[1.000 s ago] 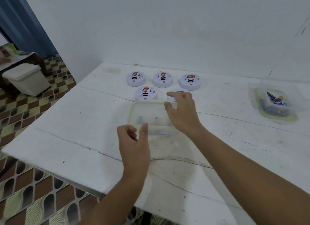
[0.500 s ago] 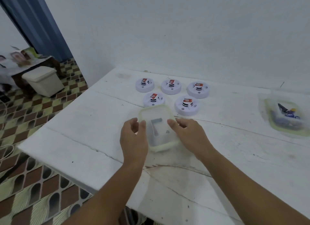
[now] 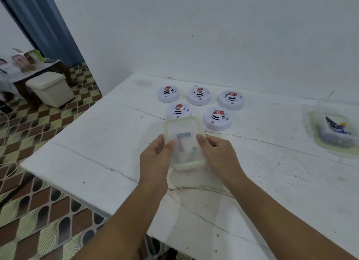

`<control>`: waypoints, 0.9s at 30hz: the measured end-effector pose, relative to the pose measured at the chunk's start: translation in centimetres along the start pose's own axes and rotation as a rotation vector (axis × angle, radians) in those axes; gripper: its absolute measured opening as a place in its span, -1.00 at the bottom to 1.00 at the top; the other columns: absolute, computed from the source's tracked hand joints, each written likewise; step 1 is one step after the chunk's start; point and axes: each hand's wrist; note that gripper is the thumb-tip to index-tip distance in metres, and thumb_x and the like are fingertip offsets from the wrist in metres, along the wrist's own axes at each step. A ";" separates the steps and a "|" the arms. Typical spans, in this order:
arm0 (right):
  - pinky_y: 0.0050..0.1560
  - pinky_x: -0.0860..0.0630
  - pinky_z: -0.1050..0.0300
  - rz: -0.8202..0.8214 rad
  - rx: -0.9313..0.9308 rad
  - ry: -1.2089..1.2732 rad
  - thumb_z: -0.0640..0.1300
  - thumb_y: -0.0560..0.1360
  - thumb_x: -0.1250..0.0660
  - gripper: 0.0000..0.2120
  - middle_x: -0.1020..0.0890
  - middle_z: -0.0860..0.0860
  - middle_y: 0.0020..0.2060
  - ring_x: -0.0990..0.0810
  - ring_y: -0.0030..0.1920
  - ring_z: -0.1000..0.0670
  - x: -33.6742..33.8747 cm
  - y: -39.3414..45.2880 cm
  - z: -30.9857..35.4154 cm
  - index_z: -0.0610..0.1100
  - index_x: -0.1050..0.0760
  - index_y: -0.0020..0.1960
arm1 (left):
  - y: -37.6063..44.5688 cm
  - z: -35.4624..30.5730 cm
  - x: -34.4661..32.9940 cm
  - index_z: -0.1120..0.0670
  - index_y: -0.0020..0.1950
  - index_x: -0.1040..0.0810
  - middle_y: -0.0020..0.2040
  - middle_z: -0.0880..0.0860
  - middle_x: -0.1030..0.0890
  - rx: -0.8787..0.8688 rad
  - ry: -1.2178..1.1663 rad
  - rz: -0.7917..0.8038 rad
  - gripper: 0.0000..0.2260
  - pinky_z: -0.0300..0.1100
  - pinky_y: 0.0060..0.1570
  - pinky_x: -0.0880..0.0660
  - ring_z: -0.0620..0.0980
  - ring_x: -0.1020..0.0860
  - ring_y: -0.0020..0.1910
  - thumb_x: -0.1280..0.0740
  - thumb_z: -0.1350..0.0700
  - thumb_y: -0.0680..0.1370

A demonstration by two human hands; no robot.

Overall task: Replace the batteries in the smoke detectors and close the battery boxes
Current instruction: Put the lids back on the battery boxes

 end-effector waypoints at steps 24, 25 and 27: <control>0.21 -0.54 -0.17 0.087 -0.010 -0.080 0.19 0.68 -0.06 -0.56 -0.66 -0.14 0.07 -0.63 0.07 -0.14 -0.4 0.4 0.6 -0.11 -0.53 0.15 | -1.4 -1.3 0.3 0.07 0.27 -0.66 0.10 0.03 -0.75 0.152 0.054 0.142 -0.79 -0.21 -0.12 -0.64 0.00 -0.72 0.08 -0.28 0.15 0.71; 0.20 -0.55 -0.16 0.079 -0.014 -0.083 0.18 0.68 -0.06 -0.59 -0.67 -0.12 0.05 -0.64 0.06 -0.11 -0.4 0.3 0.7 -0.09 -0.54 0.13 | -1.3 -1.4 0.5 0.10 0.28 -0.65 0.10 0.04 -0.75 0.174 0.020 0.148 -0.78 -0.22 -0.15 -0.64 0.00 -0.73 0.06 -0.28 0.17 0.70; 0.22 -0.55 -0.12 0.068 -0.012 -0.080 0.16 0.69 -0.07 -0.61 -0.68 -0.09 0.07 -0.64 0.08 -0.08 -0.5 0.3 0.8 -0.07 -0.54 0.16 | -1.4 -1.5 0.5 0.11 0.28 -0.65 0.10 0.05 -0.76 0.188 -0.013 0.162 -0.79 -0.24 -0.18 -0.63 -0.02 -0.74 0.02 -0.28 0.17 0.70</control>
Point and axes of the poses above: each hand's wrist, its own y-axis towards the middle knuckle, its own x-axis out of the back of the hand, z = x × y
